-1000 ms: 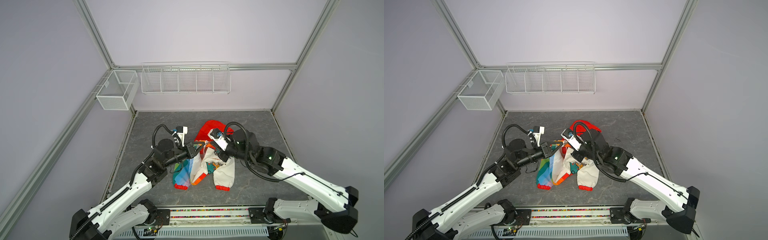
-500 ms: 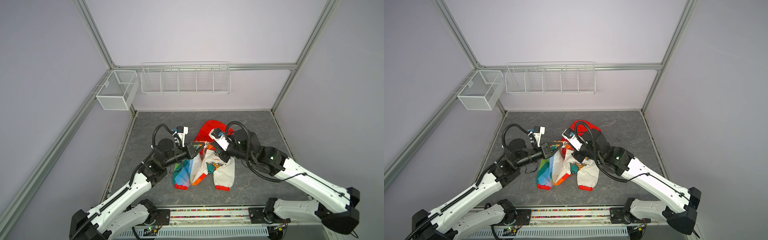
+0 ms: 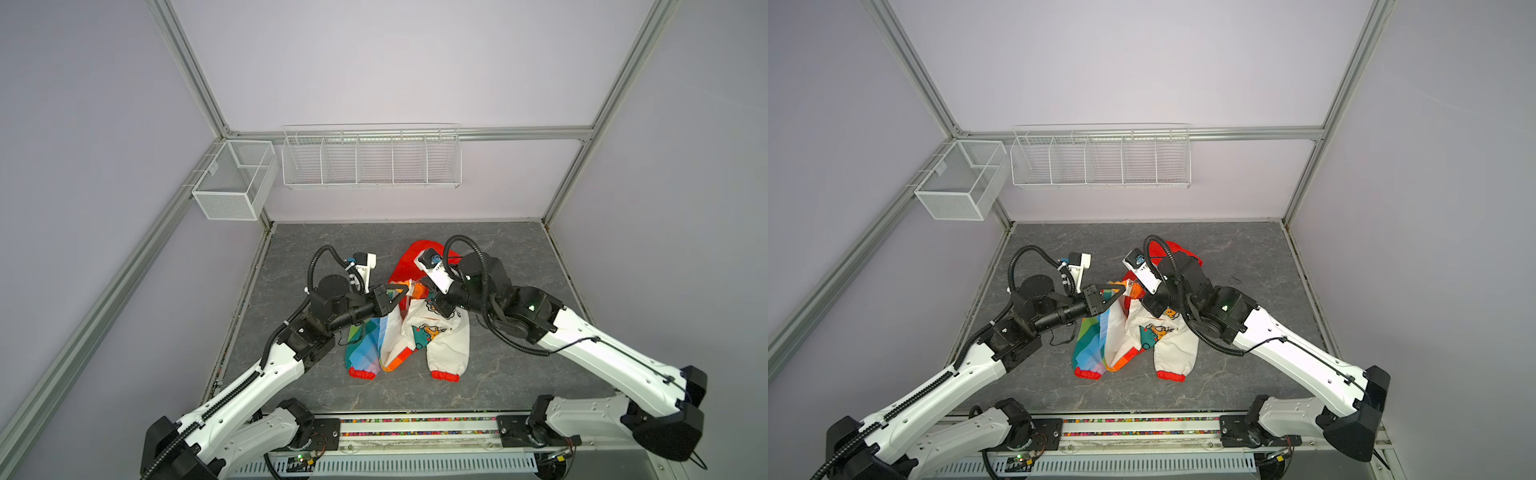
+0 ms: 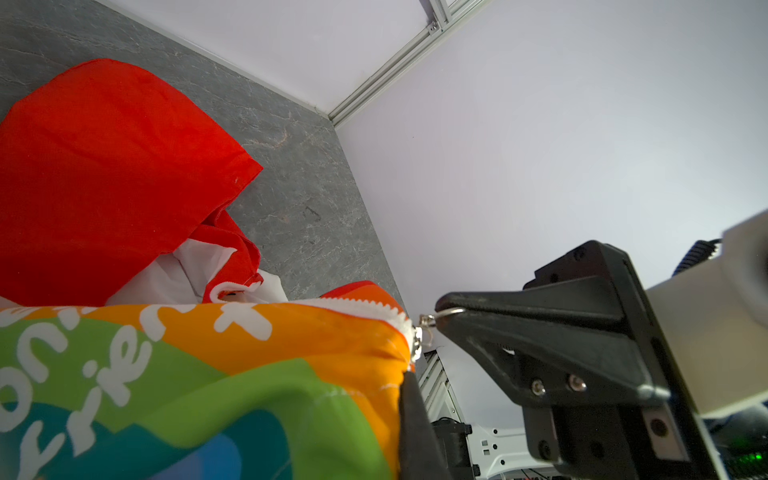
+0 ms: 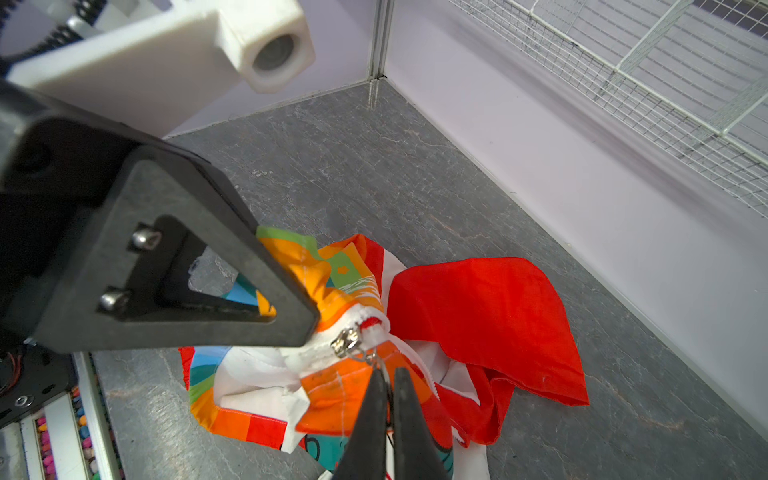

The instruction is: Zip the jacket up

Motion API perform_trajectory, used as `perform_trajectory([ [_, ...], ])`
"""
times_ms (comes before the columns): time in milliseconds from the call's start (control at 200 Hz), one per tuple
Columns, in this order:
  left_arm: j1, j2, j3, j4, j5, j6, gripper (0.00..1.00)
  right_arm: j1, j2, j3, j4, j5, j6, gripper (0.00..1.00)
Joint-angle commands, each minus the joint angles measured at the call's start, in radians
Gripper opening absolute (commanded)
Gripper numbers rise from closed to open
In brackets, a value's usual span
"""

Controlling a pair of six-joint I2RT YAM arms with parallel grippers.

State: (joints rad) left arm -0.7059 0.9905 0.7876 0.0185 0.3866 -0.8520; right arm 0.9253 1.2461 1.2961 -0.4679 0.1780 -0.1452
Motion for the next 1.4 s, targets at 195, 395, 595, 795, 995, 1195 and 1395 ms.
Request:
perform_trajectory([
  [195,0.011,-0.013,-0.026,0.002,-0.030,-0.020,0.00,-0.034,-0.006,0.037,-0.001,-0.050,0.013,0.07],
  [395,0.011,-0.017,-0.085,0.128,-0.075,-0.088,0.09,-0.024,-0.002,0.031,-0.020,-0.106,0.034,0.07],
  [595,0.011,-0.023,-0.151,0.268,-0.103,-0.149,0.45,-0.022,0.003,0.026,-0.013,-0.117,0.053,0.07],
  [795,0.010,-0.007,-0.178,0.347,-0.077,-0.196,0.50,-0.020,0.016,0.025,0.001,-0.130,0.068,0.07],
  [995,-0.006,-0.004,-0.192,0.399,-0.075,-0.223,0.51,-0.020,0.023,0.019,0.019,-0.132,0.078,0.07],
  [1195,-0.049,0.026,-0.197,0.424,-0.079,-0.223,0.46,-0.020,0.027,0.015,0.035,-0.128,0.089,0.07],
  [1395,-0.055,0.031,-0.213,0.446,-0.091,-0.263,0.36,-0.019,0.027,0.016,0.037,-0.121,0.093,0.07],
])
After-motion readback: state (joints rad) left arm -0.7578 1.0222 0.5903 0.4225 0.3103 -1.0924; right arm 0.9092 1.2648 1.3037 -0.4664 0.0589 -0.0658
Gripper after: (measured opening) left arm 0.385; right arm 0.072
